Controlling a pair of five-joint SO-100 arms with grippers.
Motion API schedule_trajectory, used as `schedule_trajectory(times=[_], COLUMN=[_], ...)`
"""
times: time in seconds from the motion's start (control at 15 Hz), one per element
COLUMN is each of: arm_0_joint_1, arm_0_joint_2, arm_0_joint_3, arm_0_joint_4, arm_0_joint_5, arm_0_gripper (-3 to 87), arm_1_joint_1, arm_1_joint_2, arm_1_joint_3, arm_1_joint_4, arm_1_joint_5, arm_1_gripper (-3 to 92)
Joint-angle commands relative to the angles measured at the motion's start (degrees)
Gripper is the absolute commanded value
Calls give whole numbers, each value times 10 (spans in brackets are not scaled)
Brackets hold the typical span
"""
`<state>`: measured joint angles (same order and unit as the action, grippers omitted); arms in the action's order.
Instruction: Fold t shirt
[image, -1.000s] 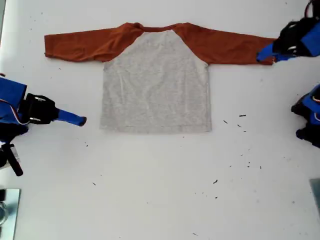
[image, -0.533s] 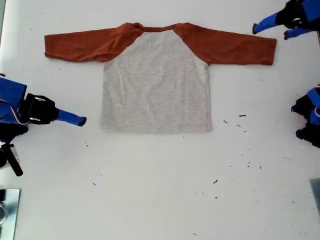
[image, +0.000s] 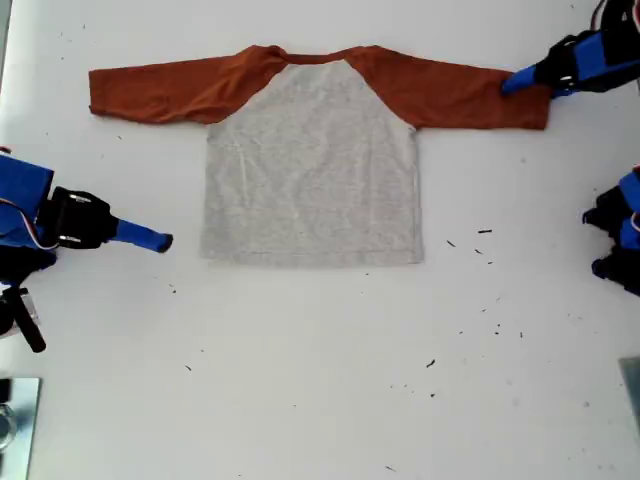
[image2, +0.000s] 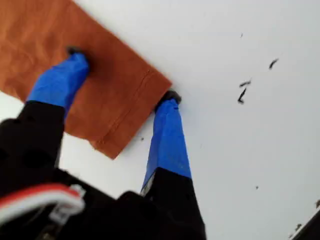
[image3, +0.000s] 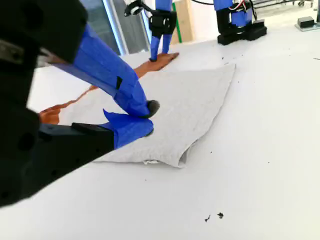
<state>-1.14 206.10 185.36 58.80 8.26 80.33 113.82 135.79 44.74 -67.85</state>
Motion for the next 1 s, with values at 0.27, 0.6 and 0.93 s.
schedule_trajectory(times=[0.27, 0.6, 0.93], arm_0_joint_1=[4, 5, -1], arm_0_joint_2=[4, 4, 4], arm_0_joint_3=[5, 5, 5], arm_0_joint_4=[1, 1, 1], arm_0_joint_5=[10, 4, 2], arm_0_gripper=[-3, -2, 2], arm_1_joint_1=[-55, -255, -651], arm_1_joint_2=[134, 144, -31], arm_1_joint_3=[-256, -390, -654], arm_1_joint_4=[262, 354, 296], arm_1_joint_5=[-45, 45, 219], arm_1_gripper=[32, 33, 292])
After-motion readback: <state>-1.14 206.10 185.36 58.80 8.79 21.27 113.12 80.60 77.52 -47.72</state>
